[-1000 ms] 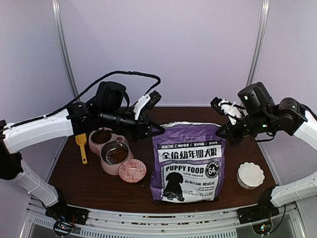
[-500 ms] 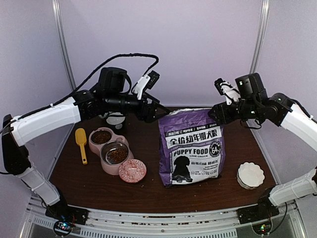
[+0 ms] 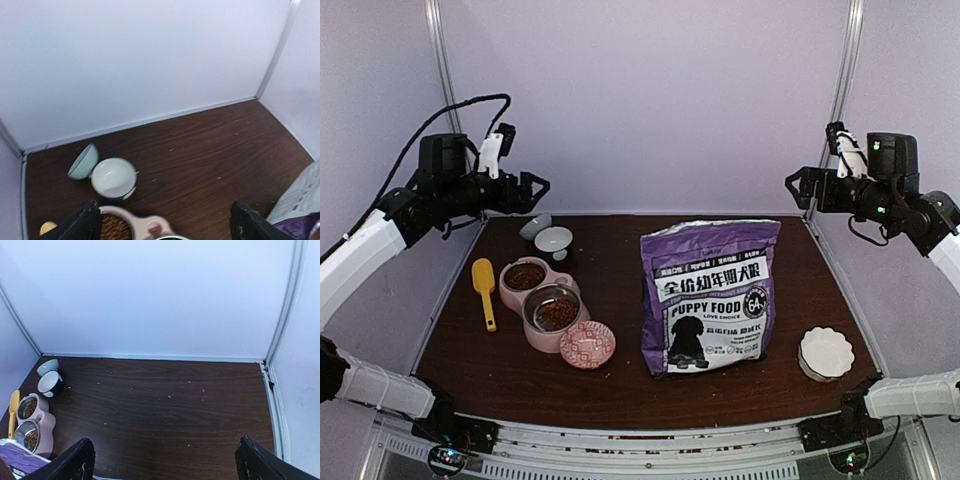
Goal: Serve the pet food
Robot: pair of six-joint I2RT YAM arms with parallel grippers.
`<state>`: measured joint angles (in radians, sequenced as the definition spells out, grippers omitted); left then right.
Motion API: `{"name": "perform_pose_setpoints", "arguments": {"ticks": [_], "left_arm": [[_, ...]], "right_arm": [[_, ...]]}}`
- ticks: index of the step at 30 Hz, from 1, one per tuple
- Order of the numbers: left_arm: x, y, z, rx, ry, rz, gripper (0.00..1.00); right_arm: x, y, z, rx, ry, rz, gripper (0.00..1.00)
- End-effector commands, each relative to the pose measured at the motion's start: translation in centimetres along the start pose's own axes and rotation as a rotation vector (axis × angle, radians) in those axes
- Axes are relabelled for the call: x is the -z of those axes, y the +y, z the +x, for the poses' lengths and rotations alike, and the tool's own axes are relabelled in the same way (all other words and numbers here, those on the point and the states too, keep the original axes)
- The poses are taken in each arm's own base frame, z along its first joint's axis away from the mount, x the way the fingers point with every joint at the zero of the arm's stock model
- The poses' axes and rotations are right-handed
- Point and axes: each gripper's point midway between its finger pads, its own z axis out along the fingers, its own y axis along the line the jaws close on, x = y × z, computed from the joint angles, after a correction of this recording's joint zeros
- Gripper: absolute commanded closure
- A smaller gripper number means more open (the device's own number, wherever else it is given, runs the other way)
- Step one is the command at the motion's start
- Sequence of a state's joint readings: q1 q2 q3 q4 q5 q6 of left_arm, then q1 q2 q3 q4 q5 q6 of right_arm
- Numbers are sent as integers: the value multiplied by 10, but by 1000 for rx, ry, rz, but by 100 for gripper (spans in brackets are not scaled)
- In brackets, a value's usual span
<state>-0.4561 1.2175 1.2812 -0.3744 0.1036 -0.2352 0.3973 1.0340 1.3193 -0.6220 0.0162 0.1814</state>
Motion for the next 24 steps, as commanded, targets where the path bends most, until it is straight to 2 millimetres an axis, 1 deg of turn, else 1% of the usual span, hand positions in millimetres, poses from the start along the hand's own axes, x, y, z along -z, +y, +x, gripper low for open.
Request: {"name": "perform_pose_setpoints", "arguments": {"ticks": [1, 2, 4, 7, 8, 10, 12, 15, 18, 19, 21, 24], "left_arm": [[25, 83, 43, 114, 42, -254, 8], [35, 103, 51, 144, 30, -317, 8], [59, 141, 69, 215, -8, -447, 4], [102, 191, 97, 312, -101, -652, 2], [116, 202, 107, 333, -130, -721, 2], [143, 217, 124, 340, -185, -868, 2], [160, 227, 144, 327, -210, -983, 2], [163, 232, 167, 268, -225, -1033, 2], [153, 239, 193, 250, -226, -1042, 2], [147, 241, 206, 238, -209, -1039, 2], [142, 245, 214, 211, -185, -1051, 2], [133, 250, 212, 179, -202, -1044, 2]], "right_arm": [[-13, -45, 26, -82, 27, 122, 0], [-16, -57, 37, -104, 37, 149, 0], [-17, -80, 49, -159, 26, 199, 0], [-15, -113, 68, -232, -13, 292, 0], [-13, -123, 74, -249, -34, 327, 0], [-8, -139, 88, -270, -74, 380, 0], [-6, -150, 102, -269, -114, 426, 0], [-7, -159, 120, -247, -179, 458, 0], [-8, -168, 133, -227, -267, 493, 0], [-9, -172, 146, -219, -276, 512, 0], [-9, -175, 154, -198, -321, 522, 0], [-9, -180, 162, -177, -376, 540, 0]]}}
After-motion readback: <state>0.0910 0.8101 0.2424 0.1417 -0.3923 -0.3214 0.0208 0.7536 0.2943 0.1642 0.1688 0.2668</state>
